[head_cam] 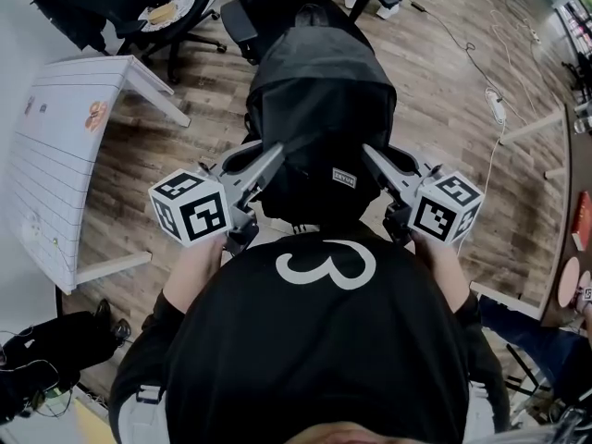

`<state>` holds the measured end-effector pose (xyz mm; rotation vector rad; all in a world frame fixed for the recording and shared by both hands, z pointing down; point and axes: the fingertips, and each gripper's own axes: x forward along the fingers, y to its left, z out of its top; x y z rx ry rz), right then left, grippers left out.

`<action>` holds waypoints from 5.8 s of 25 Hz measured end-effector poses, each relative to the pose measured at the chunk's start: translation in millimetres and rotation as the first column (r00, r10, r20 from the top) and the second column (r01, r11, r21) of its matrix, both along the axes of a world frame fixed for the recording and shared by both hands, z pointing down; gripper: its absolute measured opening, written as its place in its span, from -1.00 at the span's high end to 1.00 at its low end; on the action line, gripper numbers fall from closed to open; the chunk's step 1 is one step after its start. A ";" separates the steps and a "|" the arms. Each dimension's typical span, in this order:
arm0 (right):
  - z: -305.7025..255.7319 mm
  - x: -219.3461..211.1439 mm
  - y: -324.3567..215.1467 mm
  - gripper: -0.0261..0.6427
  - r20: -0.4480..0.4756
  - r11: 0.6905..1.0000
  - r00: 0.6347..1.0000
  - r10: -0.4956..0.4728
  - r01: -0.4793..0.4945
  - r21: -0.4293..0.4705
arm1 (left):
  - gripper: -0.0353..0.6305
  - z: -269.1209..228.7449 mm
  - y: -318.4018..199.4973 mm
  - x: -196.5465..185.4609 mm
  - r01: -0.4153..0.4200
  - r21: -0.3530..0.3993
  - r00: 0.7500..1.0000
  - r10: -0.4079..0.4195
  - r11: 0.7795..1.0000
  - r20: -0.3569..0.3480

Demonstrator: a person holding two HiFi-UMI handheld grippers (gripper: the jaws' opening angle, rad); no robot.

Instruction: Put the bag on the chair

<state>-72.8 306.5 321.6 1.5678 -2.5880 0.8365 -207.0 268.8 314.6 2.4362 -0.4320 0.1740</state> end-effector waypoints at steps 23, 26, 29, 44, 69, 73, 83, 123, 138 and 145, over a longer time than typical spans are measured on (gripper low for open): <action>26.0 52.0 -113.7 0.71 0.059 0.997 0.997 -0.039 0.043 -0.058 | 0.71 24.3 -106.3 49.0 0.071 -0.057 0.996 -0.068 0.996 0.062; 26.8 68.5 -152.7 0.71 0.061 0.996 0.997 -0.054 0.058 -0.068 | 0.71 28.1 -141.4 64.8 0.089 -0.070 0.993 -0.083 0.994 0.083; 28.1 85.5 -190.4 0.71 0.056 0.995 0.996 -0.067 0.071 -0.070 | 0.71 31.2 -176.4 81.7 0.103 -0.077 0.991 -0.096 0.992 0.091; 38.1 139.7 -302.3 0.71 0.064 0.996 0.995 -0.073 0.077 -0.055 | 0.71 39.5 -288.4 136.6 0.109 -0.052 0.989 -0.103 0.993 0.103; 51.1 188.2 -415.9 0.71 0.067 0.994 0.998 0.019 -0.012 -0.109 | 0.71 53.5 -408.4 187.8 0.030 -0.098 0.992 -0.018 0.995 0.126; 52.4 193.9 -442.6 0.71 0.065 0.993 0.997 0.032 -0.024 -0.117 | 0.71 55.5 -435.9 193.8 0.020 -0.102 0.991 -0.006 0.995 0.136; 54.5 193.6 -521.0 0.71 0.057 0.991 0.998 0.036 -0.028 -0.133 | 0.71 58.2 -512.4 193.1 0.028 -0.110 0.990 -0.012 0.994 0.138; 157.5 201.2 -728.2 0.71 0.038 0.955 0.999 0.006 0.005 -0.296 | 0.71 159.4 -708.1 198.8 0.123 -0.200 0.960 -0.066 0.972 0.271; 211.2 205.6 -761.7 0.71 0.038 0.938 0.999 0.000 0.013 -0.346 | 0.71 211.2 -732.6 198.0 0.139 -0.222 0.947 -0.063 0.965 0.316; 233.6 208.1 -767.1 0.70 0.042 0.931 0.999 0.010 0.006 -0.366 | 0.71 231.9 -737.1 196.9 0.156 -0.232 0.941 -0.073 0.960 0.330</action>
